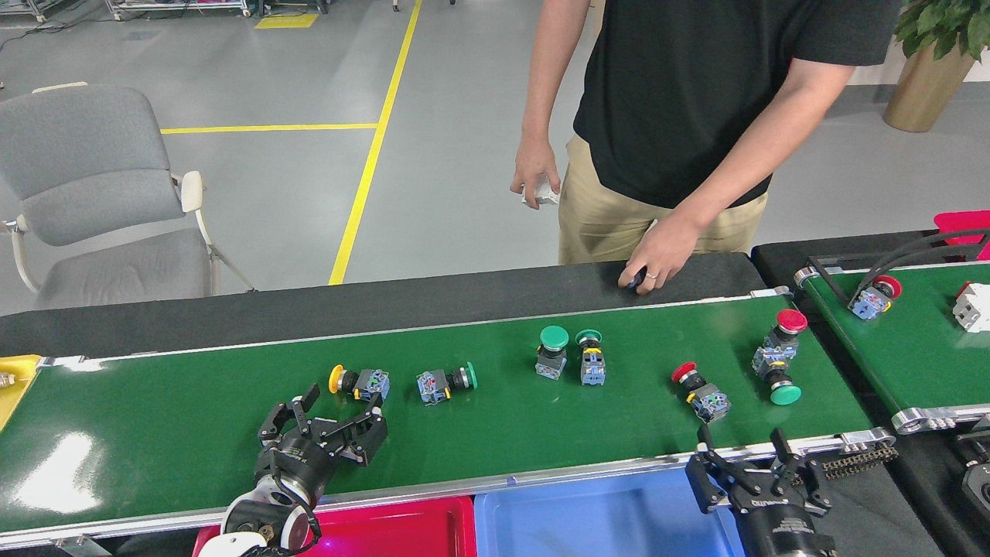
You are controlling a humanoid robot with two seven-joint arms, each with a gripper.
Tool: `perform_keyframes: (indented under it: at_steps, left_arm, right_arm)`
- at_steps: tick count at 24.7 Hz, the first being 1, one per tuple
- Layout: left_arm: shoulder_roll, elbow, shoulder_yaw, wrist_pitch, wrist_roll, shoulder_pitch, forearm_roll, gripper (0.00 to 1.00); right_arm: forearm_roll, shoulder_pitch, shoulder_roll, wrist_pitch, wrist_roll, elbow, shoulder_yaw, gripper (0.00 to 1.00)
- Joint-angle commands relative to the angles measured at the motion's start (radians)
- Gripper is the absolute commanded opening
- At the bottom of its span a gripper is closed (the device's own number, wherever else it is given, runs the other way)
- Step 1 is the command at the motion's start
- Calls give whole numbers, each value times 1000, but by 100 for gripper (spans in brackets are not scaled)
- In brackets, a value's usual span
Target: Pick switch part from conveyor to tray
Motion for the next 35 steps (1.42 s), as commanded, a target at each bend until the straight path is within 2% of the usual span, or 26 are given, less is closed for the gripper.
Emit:
perform_keyframes:
  at_steps: [1, 6, 8, 9, 10, 11, 13, 14, 15, 17, 20, 23, 25, 26, 27, 28, 29, 30, 31, 32, 35]
  left_arm:
    - [6, 0, 3, 5, 9, -23, -2, 100]
    - [10, 43, 5, 41, 12, -63, -2, 100]
    - [12, 56, 5, 50, 13, -72, -2, 99]
    - [12, 61, 5, 53, 15, -72, -2, 96]
    - [12, 61, 3, 59, 15, -71, -2, 88]
    - [14, 61, -1, 61, 15, -66, -1, 70]
    - [14, 59, -3, 55, 15, -57, 4, 44]
    - [15, 56, -3, 51, 16, -48, 7, 34]
    - [17, 52, -3, 47, 21, -40, 7, 31]
    - [17, 24, -3, 28, 42, -25, 7, 27]
    - [38, -94, 2, -41, 47, 53, 7, 26]
    - [75, -310, 2, -208, 47, 227, 7, 27]
    - [93, -453, 5, -373, 47, 363, 7, 32]
    - [95, -503, 8, -448, 47, 421, 7, 39]
    - [93, -539, 8, -512, 47, 474, 8, 58]
    - [90, -540, 8, -512, 45, 498, 16, 72]
    - [90, -539, 8, -512, 47, 509, 24, 76]
    - [89, -539, 8, -512, 45, 518, 35, 87]
    - [84, -539, 8, -512, 47, 521, 50, 100]
    - [83, -539, 8, -512, 47, 524, 73, 100]
    - [84, -539, 29, -512, 47, 523, 87, 100]
  right_arm:
    - [2, -48, -6, 16, 46, 25, 31, 98]
    - [-6, -145, 5, 22, 61, 149, 110, 96]
    - [-12, -151, 3, 19, 64, 154, 113, 79]
    - [-12, -151, -3, 11, 64, 154, 114, 62]
    - [-12, -150, -6, 10, 64, 154, 116, 46]
    - [-14, -151, -10, 7, 64, 154, 128, 35]
    - [-14, -148, -10, -7, 64, 152, 146, 22]
    - [-14, -148, -10, -18, 63, 151, 146, 18]
    - [-14, -145, -10, -28, 61, 148, 148, 13]
    - [-15, -139, -10, -74, 59, 136, 148, 7]
    - [-18, -125, -35, -219, 58, 97, 146, 4]
    - [-20, -97, -33, -337, 55, 50, 148, 4]
    - [-20, -70, -30, -426, 55, 4, 168, 4]
    - [-20, -61, -26, -473, 56, -18, 199, 4]
    - [-20, -48, -26, -510, 56, -39, 242, 4]
    - [-20, -33, -27, -522, 55, -58, 283, 8]
    - [-17, -25, -26, -521, 55, -61, 317, 17]
    - [-14, -25, -26, -521, 55, -61, 360, 34]
    - [-14, -24, -21, -516, 55, -61, 401, 70]
    - [-14, -22, -17, -509, 55, -61, 432, 100]
    - [-14, -21, 5, -507, 55, -61, 459, 100]
